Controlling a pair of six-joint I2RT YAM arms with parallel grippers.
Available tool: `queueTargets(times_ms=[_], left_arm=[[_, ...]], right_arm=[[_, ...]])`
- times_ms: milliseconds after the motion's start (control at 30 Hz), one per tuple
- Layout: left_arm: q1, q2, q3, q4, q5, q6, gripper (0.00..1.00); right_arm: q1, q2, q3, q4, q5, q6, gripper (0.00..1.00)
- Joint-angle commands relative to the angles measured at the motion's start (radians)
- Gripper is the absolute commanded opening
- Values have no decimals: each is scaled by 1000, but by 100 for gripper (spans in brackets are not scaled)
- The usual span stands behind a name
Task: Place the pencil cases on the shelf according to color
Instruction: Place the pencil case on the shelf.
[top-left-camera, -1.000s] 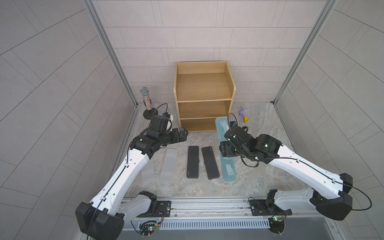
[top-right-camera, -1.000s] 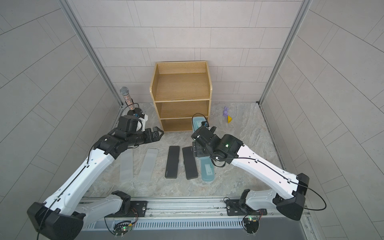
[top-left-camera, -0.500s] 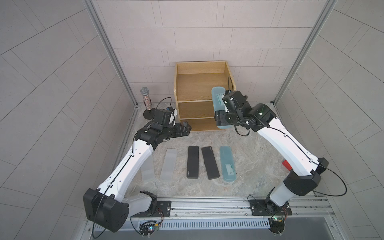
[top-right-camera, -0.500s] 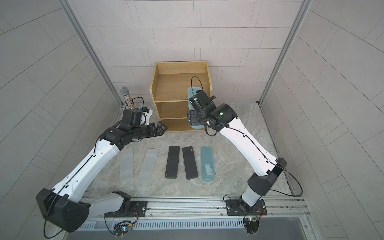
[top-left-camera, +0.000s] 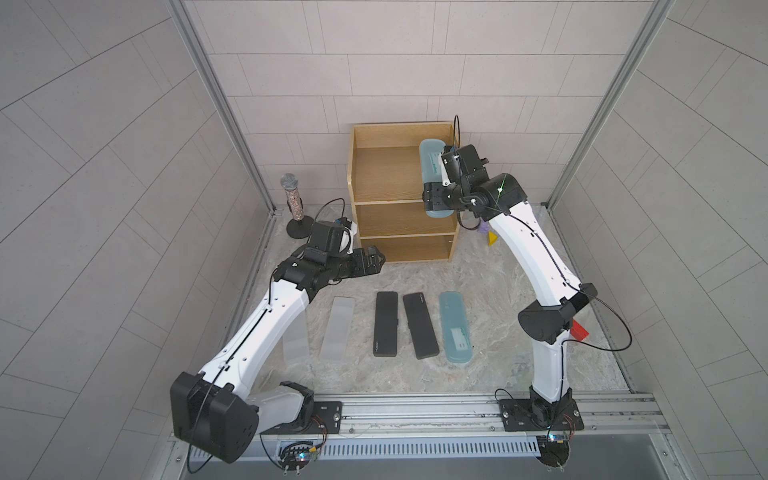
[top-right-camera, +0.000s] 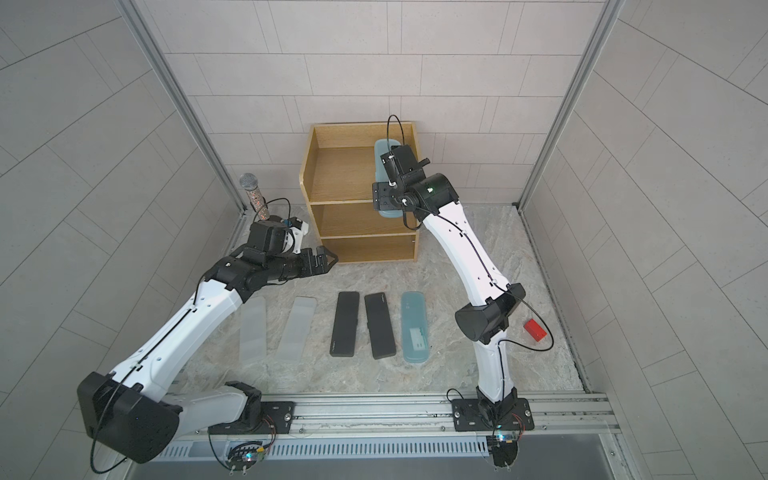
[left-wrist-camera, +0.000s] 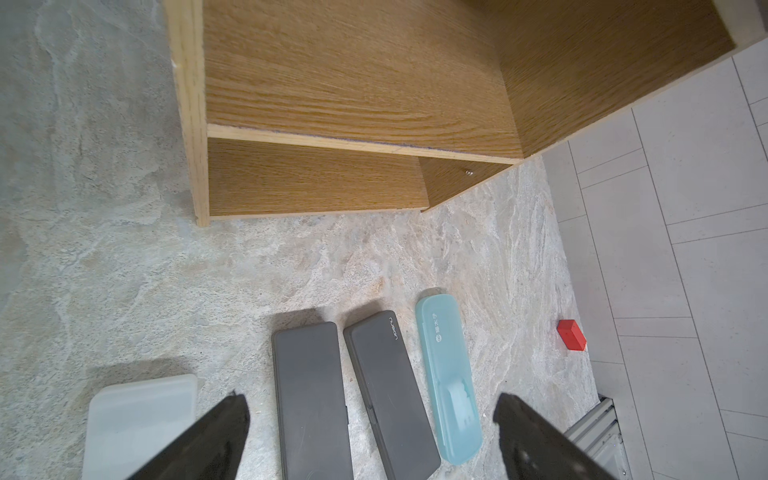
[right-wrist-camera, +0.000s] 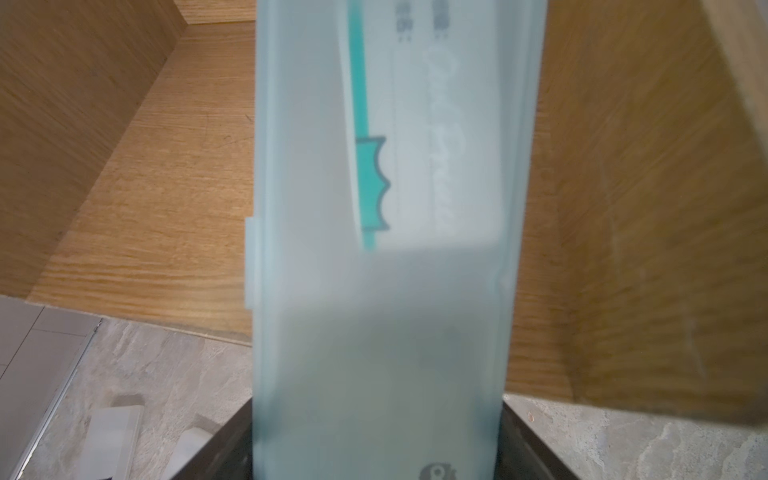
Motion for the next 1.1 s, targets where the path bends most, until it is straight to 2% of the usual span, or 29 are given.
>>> queueTargets(times_ms=[0,367,500,667,967,1067], left_arm=[[6,-18,-16,19,13,-2,100],[6,-17,-29,24,19,-6,100],[6,-19,-27,22,20,-3,100],[7,-21,-28,16,18,1,100],[10,-10,-18,6,11,15,100],[15,-23,-22,7,-1,23,100]], right_arm=[[-20,25,51,38,8,-25,52],[-61,60,71,59,42,-26,57],[-65,67,72,72,40,-40,64],[-73,90,98,73,34,-47,83],[-73,31,107,178,50,-92,100],[-72,-13,106,212,24,-115,100]])
